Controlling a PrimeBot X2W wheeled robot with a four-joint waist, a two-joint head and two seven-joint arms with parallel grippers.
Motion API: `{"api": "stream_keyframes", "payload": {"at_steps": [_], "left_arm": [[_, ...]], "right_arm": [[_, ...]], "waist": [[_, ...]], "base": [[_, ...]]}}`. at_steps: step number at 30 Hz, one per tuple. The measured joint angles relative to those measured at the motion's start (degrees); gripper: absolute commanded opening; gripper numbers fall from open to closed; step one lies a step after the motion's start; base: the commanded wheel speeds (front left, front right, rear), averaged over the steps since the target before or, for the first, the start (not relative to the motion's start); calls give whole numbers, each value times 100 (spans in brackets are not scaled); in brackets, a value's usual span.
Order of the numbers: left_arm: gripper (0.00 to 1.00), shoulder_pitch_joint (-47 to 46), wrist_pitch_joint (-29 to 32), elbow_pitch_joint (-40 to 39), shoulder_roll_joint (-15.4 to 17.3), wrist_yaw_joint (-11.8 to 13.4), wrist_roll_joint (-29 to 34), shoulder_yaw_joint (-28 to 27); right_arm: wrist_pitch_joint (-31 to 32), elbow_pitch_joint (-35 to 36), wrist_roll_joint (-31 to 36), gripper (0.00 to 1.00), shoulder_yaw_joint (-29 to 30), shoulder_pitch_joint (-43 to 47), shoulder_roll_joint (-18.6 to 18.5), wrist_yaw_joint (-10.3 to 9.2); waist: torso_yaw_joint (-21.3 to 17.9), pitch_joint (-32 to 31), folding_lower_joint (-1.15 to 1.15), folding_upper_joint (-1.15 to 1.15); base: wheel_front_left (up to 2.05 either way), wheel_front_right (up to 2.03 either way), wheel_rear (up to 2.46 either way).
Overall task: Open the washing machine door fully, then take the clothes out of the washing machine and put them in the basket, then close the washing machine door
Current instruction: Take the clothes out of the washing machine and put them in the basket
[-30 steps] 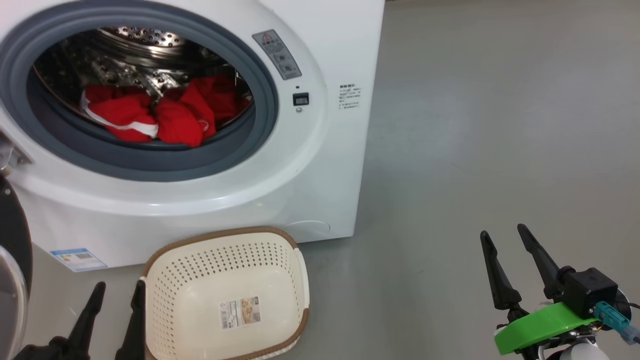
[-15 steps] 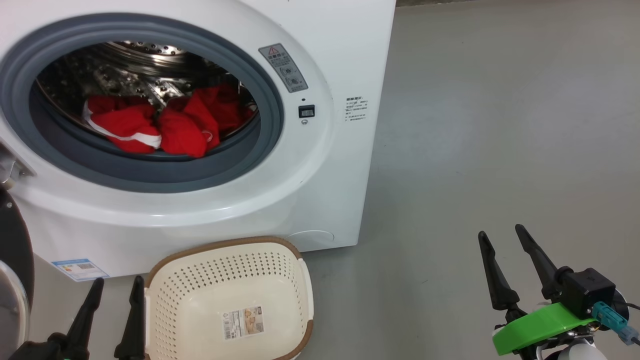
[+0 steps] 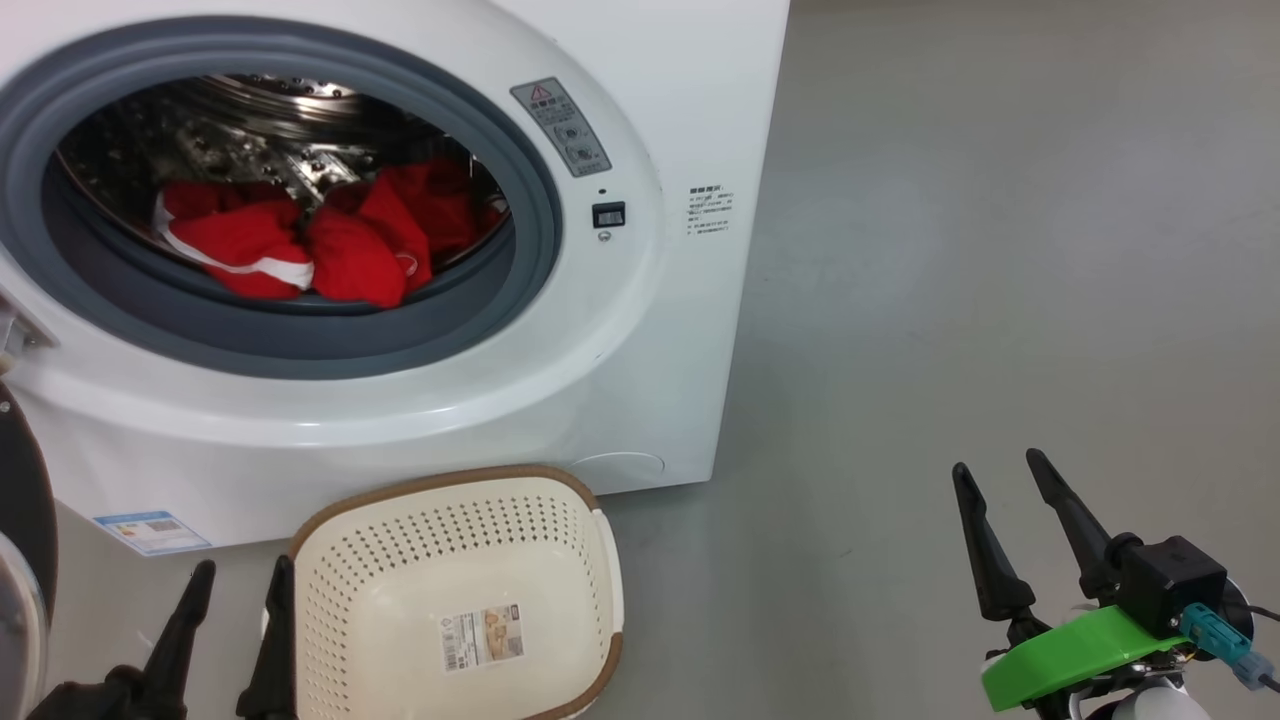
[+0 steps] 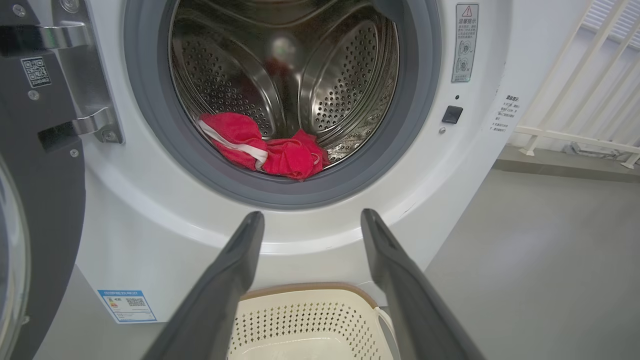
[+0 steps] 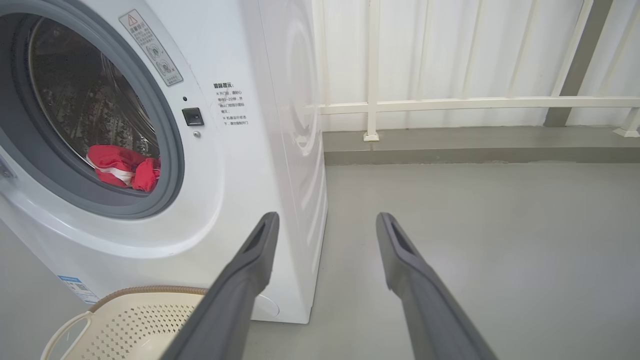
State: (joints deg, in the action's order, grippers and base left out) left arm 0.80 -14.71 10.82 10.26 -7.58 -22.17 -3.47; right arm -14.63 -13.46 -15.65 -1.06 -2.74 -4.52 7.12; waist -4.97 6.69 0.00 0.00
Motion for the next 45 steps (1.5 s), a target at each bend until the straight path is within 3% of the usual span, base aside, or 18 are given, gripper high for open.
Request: {"api": "stream_keyframes", "payload": {"at_steps": [11, 27, 45], "left_arm": [[100, -1476, -1, 913, 22, 0, 185, 382], [100, -4997, 359, 4021, 194, 0, 506, 912], [100, -6839, 766, 5737, 348, 77, 758, 1232]], "right_arm": [[0, 36, 2, 100, -58, -227, 92, 0], [0, 156, -42, 100, -345, -985, 155, 1], [0, 223, -258, 100, -593, -1381, 156, 0]], "waist": [[-18, 345, 0, 0], [-268, 1453, 0, 0], [-690, 2156, 0, 0]], "base": [[0, 0, 0], [0, 0, 0], [0, 0, 0]]}}
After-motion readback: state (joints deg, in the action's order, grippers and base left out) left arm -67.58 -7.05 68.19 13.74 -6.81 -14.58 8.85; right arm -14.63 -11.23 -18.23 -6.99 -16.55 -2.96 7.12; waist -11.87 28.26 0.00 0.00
